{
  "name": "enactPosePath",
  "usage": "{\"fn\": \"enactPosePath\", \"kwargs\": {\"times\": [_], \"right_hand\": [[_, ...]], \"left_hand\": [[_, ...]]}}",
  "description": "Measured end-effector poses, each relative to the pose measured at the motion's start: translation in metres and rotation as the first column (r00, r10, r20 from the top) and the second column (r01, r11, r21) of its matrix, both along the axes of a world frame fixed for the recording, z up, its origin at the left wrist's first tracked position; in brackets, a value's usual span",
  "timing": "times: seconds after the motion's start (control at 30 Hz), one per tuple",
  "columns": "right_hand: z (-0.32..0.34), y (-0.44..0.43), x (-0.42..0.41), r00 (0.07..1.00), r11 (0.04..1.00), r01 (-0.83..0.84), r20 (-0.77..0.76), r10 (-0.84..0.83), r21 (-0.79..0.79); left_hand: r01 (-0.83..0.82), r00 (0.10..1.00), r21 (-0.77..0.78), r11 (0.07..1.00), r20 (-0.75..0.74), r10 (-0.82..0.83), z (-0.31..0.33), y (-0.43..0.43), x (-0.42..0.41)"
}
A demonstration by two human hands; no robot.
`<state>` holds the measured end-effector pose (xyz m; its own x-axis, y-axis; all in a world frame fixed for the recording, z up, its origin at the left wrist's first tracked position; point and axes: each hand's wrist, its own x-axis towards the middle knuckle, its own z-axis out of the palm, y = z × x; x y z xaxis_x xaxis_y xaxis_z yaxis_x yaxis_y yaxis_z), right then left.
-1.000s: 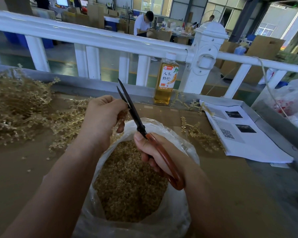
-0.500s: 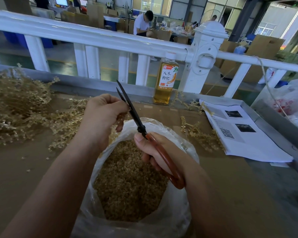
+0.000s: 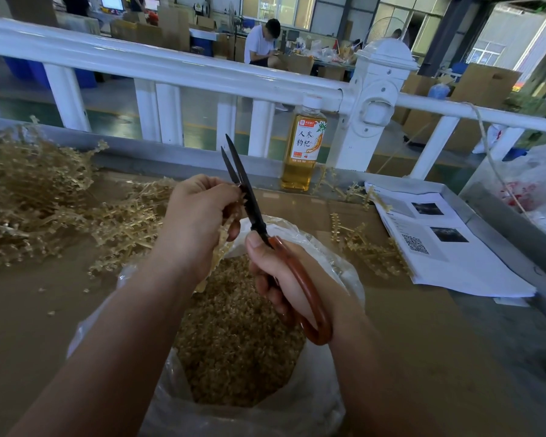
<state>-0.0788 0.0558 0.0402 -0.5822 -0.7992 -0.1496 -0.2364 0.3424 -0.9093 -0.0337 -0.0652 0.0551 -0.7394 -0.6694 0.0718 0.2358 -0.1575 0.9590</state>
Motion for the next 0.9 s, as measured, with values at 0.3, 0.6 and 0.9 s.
{"fn": "enactPosePath", "kwargs": {"times": [0.3,0.6,0.9], "right_hand": [[0.0032,0.0007,0.0000,0.998,0.999,-0.044,-0.047,0.045,0.031],[0.0031,-0.0013,-0.0017,0.996,0.999,-0.049,-0.080,0.050,0.020],[0.0034,-0.0020,-0.0019,0.998,0.998,-0.045,-0.048,0.047,0.037]], "left_hand": [[-0.031,0.999,-0.036,0.999,0.015,0.031,-0.0015,-0.0058,0.0015],[-0.028,0.999,-0.052,0.998,0.022,0.029,-0.0013,-0.0068,0.0007],[-0.034,0.999,-0.056,0.998,0.021,0.036,-0.0014,-0.0061,0.0015]]}}
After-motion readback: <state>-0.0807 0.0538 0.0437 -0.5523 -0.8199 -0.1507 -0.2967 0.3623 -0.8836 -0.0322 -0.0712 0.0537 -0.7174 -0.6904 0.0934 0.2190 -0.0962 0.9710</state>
